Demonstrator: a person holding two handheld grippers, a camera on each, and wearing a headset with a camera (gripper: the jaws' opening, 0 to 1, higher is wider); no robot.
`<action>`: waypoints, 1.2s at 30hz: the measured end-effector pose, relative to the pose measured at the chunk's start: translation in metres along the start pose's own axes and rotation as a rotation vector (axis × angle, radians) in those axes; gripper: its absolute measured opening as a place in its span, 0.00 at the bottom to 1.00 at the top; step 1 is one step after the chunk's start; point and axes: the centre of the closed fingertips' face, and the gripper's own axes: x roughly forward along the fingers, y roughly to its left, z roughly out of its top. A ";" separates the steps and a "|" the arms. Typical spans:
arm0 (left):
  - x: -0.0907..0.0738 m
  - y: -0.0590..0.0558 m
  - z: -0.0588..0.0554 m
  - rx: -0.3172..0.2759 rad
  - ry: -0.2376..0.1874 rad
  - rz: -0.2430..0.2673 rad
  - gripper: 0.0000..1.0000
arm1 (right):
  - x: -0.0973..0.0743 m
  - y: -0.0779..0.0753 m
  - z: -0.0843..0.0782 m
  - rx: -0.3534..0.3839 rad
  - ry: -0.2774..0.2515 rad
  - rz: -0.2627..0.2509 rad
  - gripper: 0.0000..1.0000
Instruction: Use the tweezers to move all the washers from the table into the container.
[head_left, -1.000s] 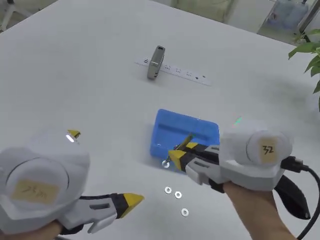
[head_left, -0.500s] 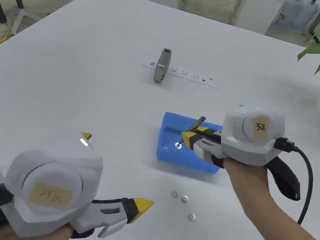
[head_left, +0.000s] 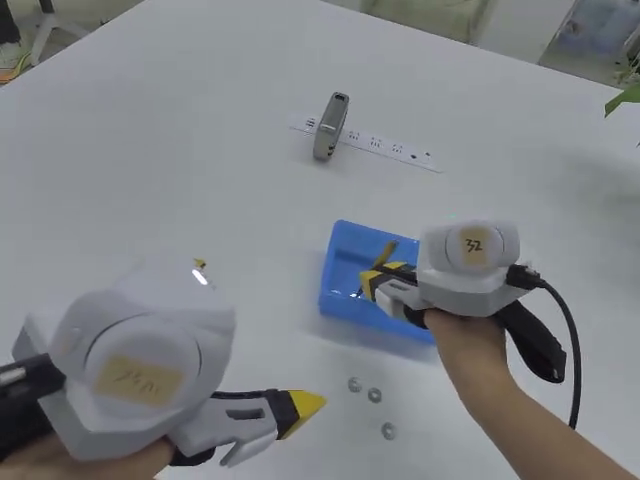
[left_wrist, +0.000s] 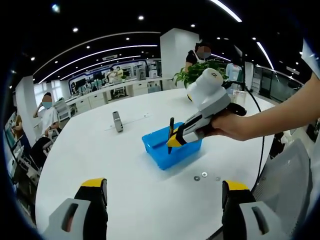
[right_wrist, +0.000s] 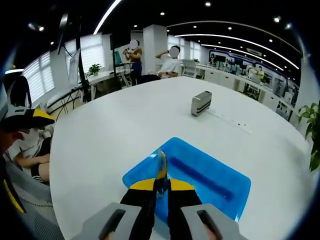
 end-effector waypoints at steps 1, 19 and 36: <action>0.000 0.000 0.000 0.001 0.000 0.000 0.98 | 0.001 0.000 -0.001 -0.007 0.006 -0.002 0.04; -0.002 0.001 0.000 0.001 -0.003 0.004 0.97 | -0.019 -0.002 0.015 0.042 -0.057 -0.003 0.05; -0.007 0.009 -0.001 -0.015 -0.012 0.035 0.97 | -0.085 0.043 -0.002 0.024 -0.116 0.047 0.04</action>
